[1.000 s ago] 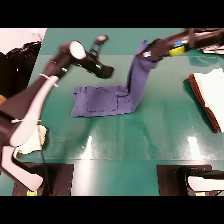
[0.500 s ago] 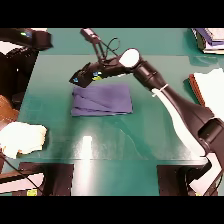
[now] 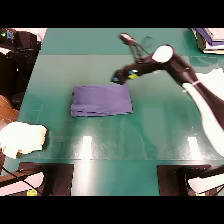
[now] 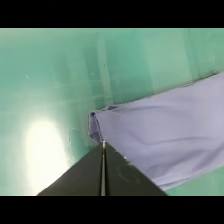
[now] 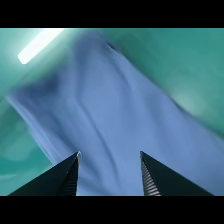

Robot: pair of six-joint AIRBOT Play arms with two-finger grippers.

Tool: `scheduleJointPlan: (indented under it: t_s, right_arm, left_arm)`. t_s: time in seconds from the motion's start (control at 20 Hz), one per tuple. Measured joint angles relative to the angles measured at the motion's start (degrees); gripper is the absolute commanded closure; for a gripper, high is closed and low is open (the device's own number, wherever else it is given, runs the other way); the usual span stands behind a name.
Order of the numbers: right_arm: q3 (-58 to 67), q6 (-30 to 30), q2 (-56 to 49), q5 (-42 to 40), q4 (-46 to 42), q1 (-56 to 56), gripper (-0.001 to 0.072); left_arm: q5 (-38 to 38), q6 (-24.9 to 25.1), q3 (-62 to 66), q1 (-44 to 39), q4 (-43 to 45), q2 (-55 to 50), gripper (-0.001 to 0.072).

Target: Fold the shirts.

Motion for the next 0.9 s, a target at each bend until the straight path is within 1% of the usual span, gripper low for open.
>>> scheduleJointPlan:
  t_s: [0.2, 0.35, 0.45, 0.5, 0.55, 0.7, 0.75, 0.8, 0.85, 0.9]
  right_arm:
    - [-12.63, 1.42, 2.34, 2.91, 0.48, -10.19, 0.0065]
    - [-16.81, 1.73, -0.44, 5.42, 5.64, -13.64, 0.0068]
    - [-16.81, 1.86, -3.58, 6.36, 8.92, -13.75, 0.0069]
    - [-16.13, 1.88, -5.35, 7.08, 10.29, -13.16, 0.0084]
    - [-14.93, 1.88, -7.30, 7.63, 12.13, -12.33, 0.0123]
    - [-10.16, 1.92, -12.98, 8.63, 17.31, -8.87, 0.0148]
    - [-8.59, 1.92, -14.64, 8.66, 19.02, -7.78, 0.0247]
    - [-6.95, 1.92, -16.28, 8.61, 20.02, -6.64, 0.0368]
    - [-5.60, 1.97, -17.64, 8.50, 20.85, -5.64, 0.0493]
    - [-4.22, 1.99, -18.69, 8.17, 21.99, -4.70, 0.0639]
  left_arm:
    - [0.22, 0.11, -1.86, 0.02, -2.40, 0.11, 0.0681]
    - [0.83, 0.15, -3.32, 0.02, -4.15, 0.11, 0.0682]
    - [1.11, 0.13, -4.07, 0.07, -4.76, 0.11, 0.0682]
    - [1.18, 0.15, -4.28, 0.04, -5.01, 0.11, 0.0682]
    - [1.25, 0.13, -4.46, 0.04, -5.20, 0.11, 0.0681]
    - [1.38, 0.13, -4.70, 0.07, -5.42, 0.11, 0.0682]
    - [1.38, 0.15, -4.76, 0.07, -5.49, 0.11, 0.0682]
    - [1.40, 0.13, -4.81, 0.07, -5.49, 0.11, 0.0681]
    - [1.40, 0.13, -4.81, 0.07, -5.51, 0.11, 0.0681]
    - [1.40, 0.13, -4.83, 0.07, -5.60, 0.11, 0.0681]
